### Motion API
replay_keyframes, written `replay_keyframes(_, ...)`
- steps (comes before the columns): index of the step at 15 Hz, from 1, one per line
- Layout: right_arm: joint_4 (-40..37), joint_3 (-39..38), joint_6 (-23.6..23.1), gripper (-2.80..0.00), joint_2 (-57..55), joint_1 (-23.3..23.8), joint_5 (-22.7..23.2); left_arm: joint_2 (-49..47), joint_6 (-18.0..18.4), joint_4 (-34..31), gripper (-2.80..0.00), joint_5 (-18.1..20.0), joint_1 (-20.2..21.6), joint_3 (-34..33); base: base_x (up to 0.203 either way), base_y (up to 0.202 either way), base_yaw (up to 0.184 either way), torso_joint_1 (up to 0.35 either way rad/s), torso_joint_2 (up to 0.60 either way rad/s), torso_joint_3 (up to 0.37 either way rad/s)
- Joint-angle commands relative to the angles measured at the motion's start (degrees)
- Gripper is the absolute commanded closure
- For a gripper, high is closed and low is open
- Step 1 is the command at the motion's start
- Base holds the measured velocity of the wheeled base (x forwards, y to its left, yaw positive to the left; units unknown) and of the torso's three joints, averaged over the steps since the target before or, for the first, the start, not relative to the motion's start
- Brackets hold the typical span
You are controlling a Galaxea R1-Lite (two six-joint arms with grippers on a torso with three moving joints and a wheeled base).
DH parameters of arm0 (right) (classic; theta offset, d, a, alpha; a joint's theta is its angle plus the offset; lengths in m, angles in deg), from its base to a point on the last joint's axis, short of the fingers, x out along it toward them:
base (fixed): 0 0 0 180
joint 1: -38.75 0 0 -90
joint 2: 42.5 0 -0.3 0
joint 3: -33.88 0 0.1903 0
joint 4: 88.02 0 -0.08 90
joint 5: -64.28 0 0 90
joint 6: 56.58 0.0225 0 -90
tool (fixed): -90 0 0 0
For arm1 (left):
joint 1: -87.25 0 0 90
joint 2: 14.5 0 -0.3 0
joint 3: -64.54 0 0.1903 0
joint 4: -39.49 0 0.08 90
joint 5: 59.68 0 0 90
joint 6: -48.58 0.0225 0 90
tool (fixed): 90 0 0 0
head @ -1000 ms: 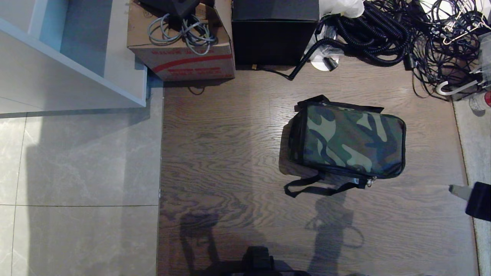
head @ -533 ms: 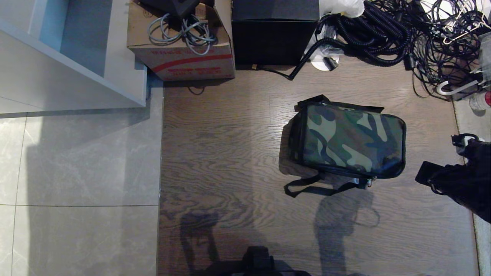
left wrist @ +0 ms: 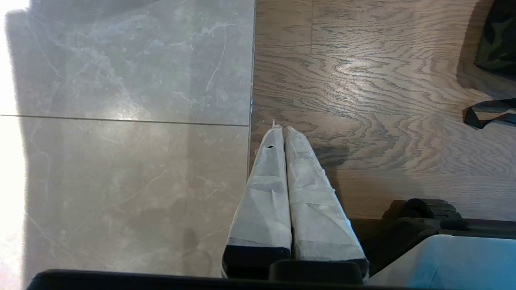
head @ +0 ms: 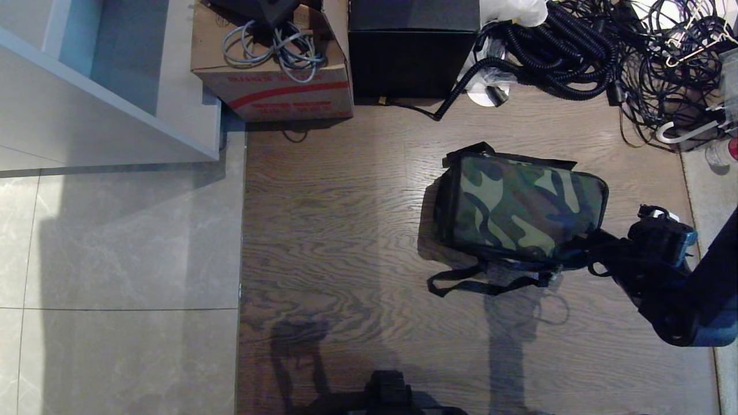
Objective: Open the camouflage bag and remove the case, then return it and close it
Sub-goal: Open the top of the storage box
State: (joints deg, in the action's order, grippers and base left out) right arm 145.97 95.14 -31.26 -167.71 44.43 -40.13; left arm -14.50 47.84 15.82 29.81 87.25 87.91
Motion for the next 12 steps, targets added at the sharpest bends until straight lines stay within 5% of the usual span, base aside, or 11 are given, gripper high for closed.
replay_keyframes(1, 1.39, 1.40, 3.10, 0.00, -2.82, -1.59, 0.35, 0.00, -0.05, 0.01, 0.00, -0.02, 0.00, 0.00, 0.000, 0.000, 0.000, 0.000, 0.00, 0.000)
replay_keyframes(8, 7.22, 0.07, 16.81, 0.00, 0.81, -13.63, 2.15, 0.00, -0.05, -0.05, 0.00, -0.02, 0.00, 0.00, 0.000, 0.000, 0.000, 0.000, 0.00, 0.000)
replay_keyframes(12, 7.16, -4.26, 18.16, 0.00, 4.97, -19.53, 1.76, 0.00, -0.05, -0.05, 0.00, -0.02, 0.00, 0.00, 0.000, 0.000, 0.000, 0.000, 0.00, 0.000)
